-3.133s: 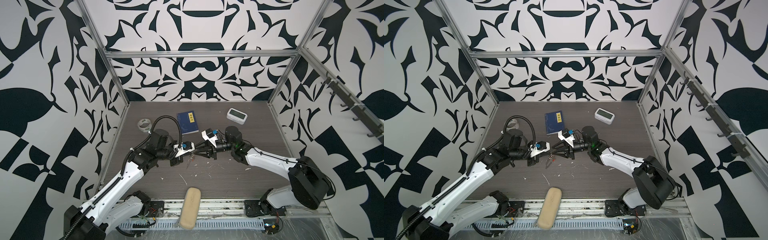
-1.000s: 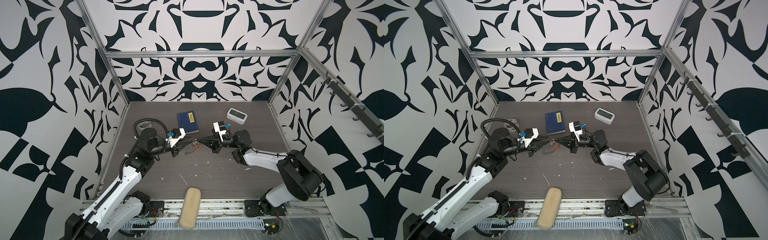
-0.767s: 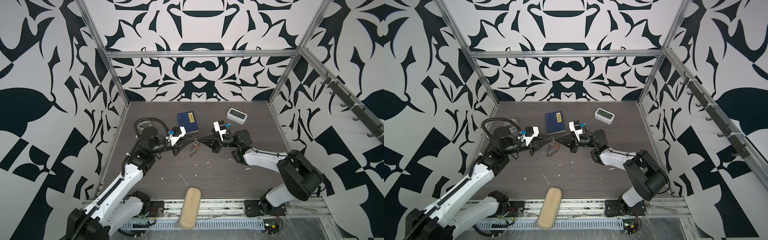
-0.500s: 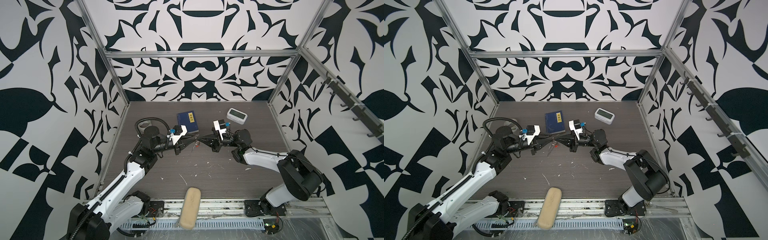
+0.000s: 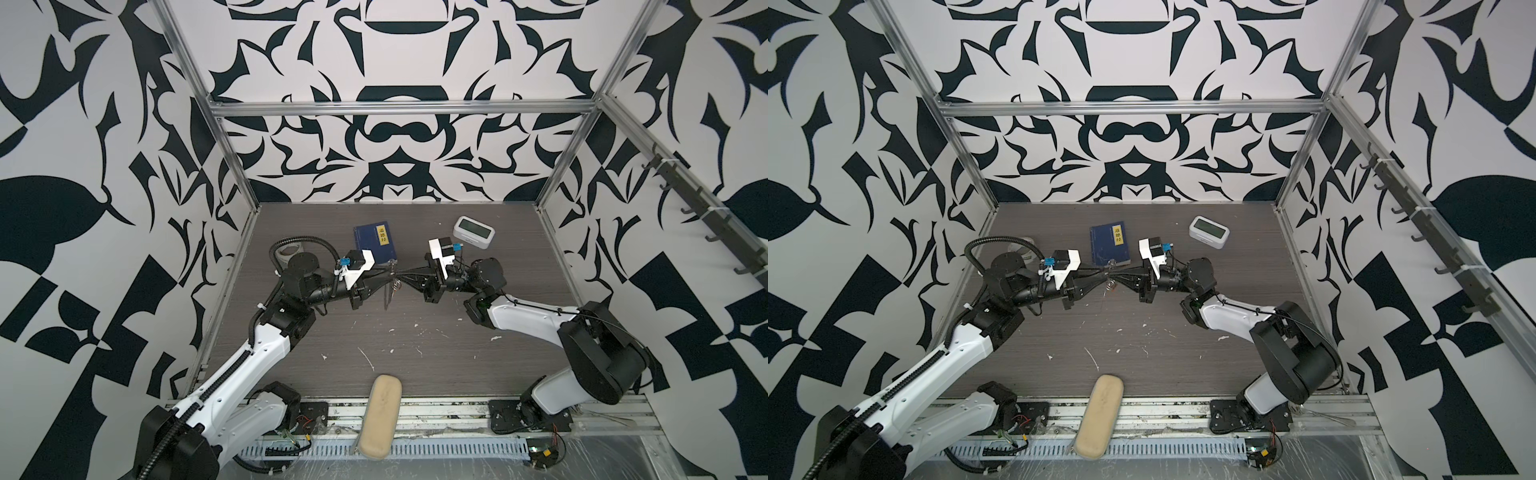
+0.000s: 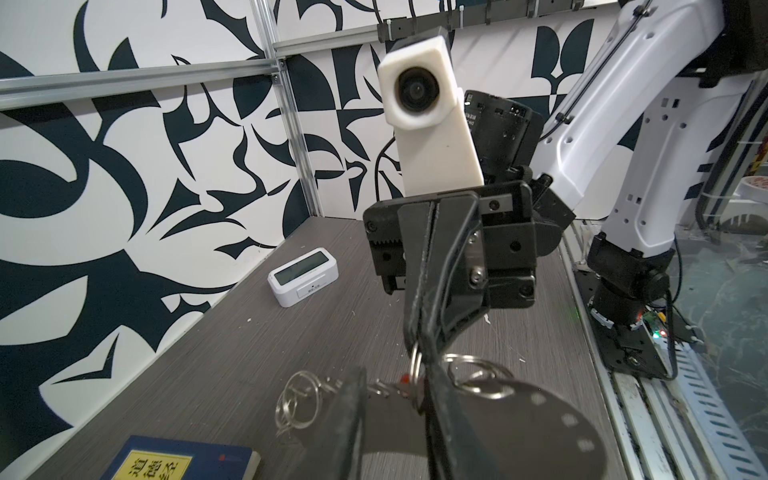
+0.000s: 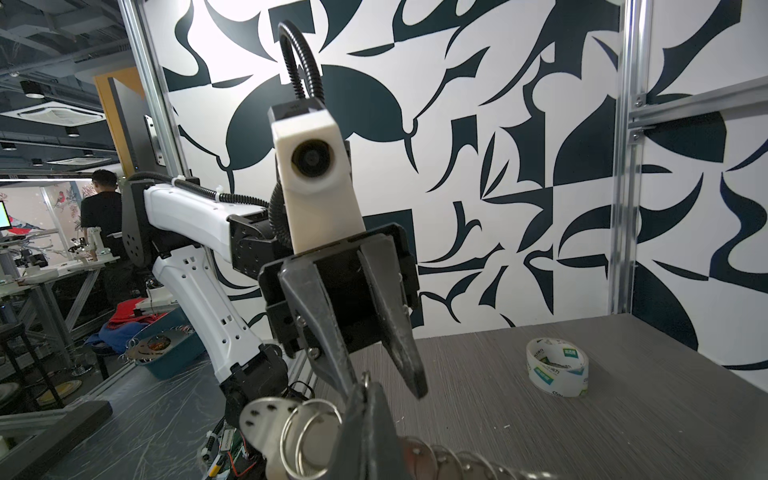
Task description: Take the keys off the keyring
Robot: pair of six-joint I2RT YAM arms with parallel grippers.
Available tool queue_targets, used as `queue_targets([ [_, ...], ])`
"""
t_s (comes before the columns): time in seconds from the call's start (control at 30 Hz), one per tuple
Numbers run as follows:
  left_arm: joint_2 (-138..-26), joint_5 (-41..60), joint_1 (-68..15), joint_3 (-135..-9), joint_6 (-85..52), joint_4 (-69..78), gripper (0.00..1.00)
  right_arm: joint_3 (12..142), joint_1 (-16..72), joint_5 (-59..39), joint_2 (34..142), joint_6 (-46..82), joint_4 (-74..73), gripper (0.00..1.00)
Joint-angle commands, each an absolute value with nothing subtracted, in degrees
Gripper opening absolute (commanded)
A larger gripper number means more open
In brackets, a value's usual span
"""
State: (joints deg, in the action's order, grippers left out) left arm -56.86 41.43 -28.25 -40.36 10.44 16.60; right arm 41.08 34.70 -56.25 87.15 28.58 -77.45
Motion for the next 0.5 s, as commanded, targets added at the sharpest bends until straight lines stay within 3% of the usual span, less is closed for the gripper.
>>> queue_targets([
  [0.0, -56.73, 41.94, -28.5, -39.55, 9.89, 17.73, 0.28, 44.43, 34.72, -54.49, 84.98, 29.44, -81.54, 0.0],
  [0.47, -56.6, 41.9, -28.48, -39.55, 7.43, 22.92, 0.18, 45.18, 34.99, -55.59, 85.52, 30.76, -81.54, 0.0],
])
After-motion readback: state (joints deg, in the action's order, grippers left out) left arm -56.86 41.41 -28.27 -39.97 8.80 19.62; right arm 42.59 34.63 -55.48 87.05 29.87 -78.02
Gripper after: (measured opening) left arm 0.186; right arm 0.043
